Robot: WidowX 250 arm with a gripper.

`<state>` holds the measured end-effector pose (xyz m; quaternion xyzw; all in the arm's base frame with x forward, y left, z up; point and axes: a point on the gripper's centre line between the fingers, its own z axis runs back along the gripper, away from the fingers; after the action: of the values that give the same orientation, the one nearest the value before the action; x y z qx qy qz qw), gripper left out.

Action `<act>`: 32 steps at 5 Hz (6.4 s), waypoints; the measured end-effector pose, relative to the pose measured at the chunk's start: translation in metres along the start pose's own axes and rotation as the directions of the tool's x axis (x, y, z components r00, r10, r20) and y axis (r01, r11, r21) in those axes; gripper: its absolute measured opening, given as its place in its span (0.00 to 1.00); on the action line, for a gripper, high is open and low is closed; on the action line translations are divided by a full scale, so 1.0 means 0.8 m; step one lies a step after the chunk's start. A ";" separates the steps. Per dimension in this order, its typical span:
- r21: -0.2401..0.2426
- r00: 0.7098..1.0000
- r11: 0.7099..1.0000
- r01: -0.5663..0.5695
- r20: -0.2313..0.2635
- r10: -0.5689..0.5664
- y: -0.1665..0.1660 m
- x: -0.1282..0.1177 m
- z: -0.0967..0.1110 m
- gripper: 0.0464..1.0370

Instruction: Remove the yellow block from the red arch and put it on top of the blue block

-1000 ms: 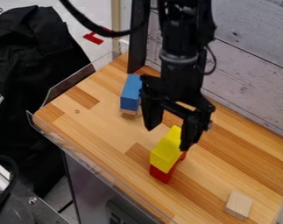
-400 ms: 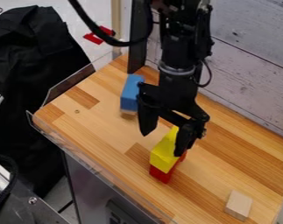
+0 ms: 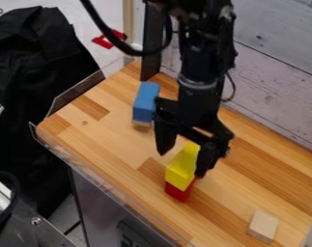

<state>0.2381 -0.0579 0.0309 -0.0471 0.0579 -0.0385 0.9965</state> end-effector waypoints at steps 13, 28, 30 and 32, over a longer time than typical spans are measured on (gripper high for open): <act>0.007 0.890 0.895 -0.447 0.108 0.443 0.148 0.062 0.063 0.53; -0.050 0.824 0.862 -0.505 0.271 0.498 0.136 0.016 0.139 0.96; 0.046 0.933 0.948 -0.314 0.198 0.300 0.075 -0.014 0.129 0.96; 0.051 0.969 0.976 -0.210 0.140 0.201 0.025 -0.017 0.075 0.96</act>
<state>0.2335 -0.0318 0.0899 -0.0107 -0.0058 0.0664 0.9977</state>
